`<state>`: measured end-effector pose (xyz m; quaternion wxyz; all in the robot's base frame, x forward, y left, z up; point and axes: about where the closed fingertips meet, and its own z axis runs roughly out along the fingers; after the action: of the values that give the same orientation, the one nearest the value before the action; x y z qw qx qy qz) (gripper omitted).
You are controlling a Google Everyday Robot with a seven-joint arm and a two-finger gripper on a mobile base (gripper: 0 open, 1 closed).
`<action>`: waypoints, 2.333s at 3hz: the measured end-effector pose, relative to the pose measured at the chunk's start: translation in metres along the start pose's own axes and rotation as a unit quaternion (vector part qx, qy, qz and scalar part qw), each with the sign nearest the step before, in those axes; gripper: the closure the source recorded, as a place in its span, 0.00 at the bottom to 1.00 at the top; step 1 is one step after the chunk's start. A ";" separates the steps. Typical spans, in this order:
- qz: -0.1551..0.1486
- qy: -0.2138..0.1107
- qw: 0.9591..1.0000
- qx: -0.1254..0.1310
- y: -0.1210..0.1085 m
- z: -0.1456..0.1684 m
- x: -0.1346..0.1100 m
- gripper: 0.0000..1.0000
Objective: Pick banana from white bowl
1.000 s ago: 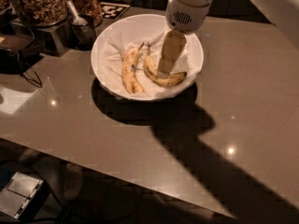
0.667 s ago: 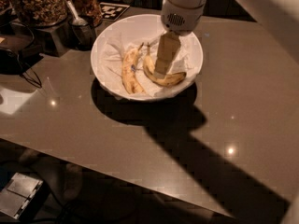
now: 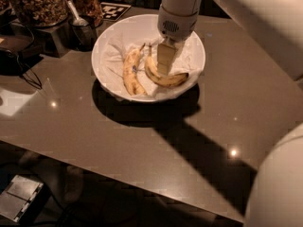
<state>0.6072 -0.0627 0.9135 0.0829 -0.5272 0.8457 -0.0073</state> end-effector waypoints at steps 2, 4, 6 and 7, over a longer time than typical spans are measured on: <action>-0.003 0.022 0.999 -0.033 0.002 0.035 -0.008 0.36; 0.005 0.046 0.997 -0.054 -0.002 0.063 -0.008 0.38; 0.006 0.049 0.997 -0.054 -0.003 0.065 -0.008 0.80; 0.006 0.049 0.997 -0.054 -0.003 0.065 -0.008 1.00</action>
Offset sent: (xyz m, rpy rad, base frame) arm -0.0074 0.0049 -0.0517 -0.0565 0.1853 0.0200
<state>0.6230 -0.0523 0.8509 0.0125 -0.5245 0.8512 0.0131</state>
